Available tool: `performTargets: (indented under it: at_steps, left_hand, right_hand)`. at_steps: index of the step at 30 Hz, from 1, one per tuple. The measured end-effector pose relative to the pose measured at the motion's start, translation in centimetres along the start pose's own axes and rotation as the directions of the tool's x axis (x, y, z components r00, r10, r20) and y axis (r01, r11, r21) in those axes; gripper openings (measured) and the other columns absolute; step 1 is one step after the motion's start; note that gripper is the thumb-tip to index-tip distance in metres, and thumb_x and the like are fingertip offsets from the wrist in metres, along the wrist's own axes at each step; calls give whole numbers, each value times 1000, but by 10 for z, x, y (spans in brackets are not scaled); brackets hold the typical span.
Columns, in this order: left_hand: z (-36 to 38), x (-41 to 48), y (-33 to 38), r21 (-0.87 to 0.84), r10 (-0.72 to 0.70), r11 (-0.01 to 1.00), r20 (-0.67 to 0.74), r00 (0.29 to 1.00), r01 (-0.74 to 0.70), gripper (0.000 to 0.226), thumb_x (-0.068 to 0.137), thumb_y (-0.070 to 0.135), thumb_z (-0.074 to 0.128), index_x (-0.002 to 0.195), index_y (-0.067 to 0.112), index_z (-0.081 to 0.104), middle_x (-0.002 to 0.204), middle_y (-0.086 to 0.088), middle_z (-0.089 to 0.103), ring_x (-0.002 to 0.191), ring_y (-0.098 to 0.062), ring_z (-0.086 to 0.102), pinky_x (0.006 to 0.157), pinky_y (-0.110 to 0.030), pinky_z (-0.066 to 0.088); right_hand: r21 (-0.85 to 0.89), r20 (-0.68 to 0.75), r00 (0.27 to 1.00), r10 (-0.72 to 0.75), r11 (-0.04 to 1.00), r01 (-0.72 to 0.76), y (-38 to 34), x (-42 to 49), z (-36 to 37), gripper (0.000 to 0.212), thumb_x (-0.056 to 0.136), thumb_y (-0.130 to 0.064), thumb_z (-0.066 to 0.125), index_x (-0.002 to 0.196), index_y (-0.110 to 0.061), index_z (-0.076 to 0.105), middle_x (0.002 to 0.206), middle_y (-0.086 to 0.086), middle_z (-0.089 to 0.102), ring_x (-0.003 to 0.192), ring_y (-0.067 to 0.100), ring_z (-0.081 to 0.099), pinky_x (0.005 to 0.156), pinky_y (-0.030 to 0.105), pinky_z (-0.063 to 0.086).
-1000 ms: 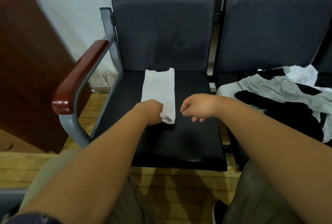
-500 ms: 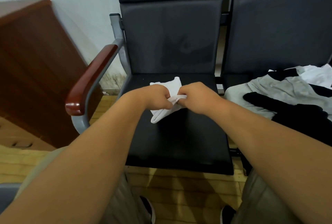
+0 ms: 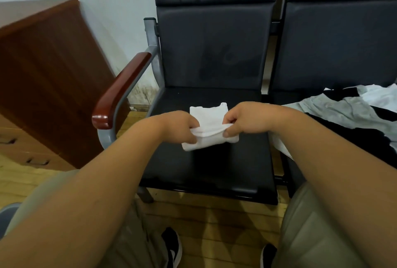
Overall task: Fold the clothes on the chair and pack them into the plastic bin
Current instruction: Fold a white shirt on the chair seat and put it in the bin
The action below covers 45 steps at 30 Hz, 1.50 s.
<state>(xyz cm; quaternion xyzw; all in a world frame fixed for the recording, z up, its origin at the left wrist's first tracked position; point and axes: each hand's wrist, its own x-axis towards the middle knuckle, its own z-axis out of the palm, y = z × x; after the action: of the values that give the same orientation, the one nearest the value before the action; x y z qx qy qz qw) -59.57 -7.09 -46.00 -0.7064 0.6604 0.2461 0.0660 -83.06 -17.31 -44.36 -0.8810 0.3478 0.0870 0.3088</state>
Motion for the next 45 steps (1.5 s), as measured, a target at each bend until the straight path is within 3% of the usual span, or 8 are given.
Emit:
performTargets:
  at_steps: [2,5,15,31,35,41,43,45]
  left_hand:
    - [-3,-8,-2,-61,34,998,158,987,-25,31,89,44,69,111,22,73,105,-1,74,84,-17,75,85,-40,63]
    - [-13,-9,0,-86,73,995,168,983,-59,20,95,43,68,109,31,75,107,5,74,87,-18,77,86,-40,63]
    - [-13,54,7,66,-61,995,-168,984,73,16,96,18,61,106,25,71,98,0,67,92,-22,64,85,-40,57]
    - [30,136,-4,92,-269,959,-14,963,269,16,101,15,60,116,9,61,95,-5,59,86,-22,58,77,-35,46]
    - [24,139,-2,76,-289,955,24,957,287,41,95,21,76,131,8,60,109,-8,60,99,-26,59,83,-37,47]
    - [23,138,-2,74,-281,958,38,959,278,28,92,22,79,111,11,62,90,-4,59,88,-24,61,78,-37,48]
    - [20,131,0,55,-275,960,40,961,273,35,90,22,80,120,12,66,96,-4,63,87,-23,62,76,-36,49]
    - [15,120,3,31,-273,962,39,961,272,42,89,23,80,128,14,67,107,-5,66,94,-24,64,78,-35,50]
  right_hand:
    - [34,144,990,-8,999,3,1,-3,0,6,91,-44,78,93,-39,80,94,-10,75,94,15,72,90,38,62]
    - [118,226,974,-18,993,-9,4,-3,-2,6,95,-39,77,99,-37,81,102,-12,77,101,11,73,96,38,62]
    - [136,-76,986,147,981,-136,22,54,5,8,98,-33,71,105,-29,74,99,-7,74,87,10,72,77,31,63]
    - [-33,-85,975,208,977,-211,66,125,40,30,98,-38,71,125,-25,68,124,-2,48,106,17,57,92,34,50]
    - [-7,-73,975,211,977,-212,69,130,42,32,94,-35,77,122,-26,63,120,-2,55,104,18,59,90,35,51]
    - [53,-72,968,242,970,-238,66,130,47,66,92,-29,78,150,-25,46,136,1,57,116,25,61,92,37,53]
    - [8,-23,963,270,963,-270,62,127,46,57,94,-28,74,146,-17,56,133,6,63,111,28,67,91,40,60]
    - [8,2,958,286,958,-286,57,122,45,31,94,-25,71,122,-12,72,115,14,72,92,28,72,77,37,62]
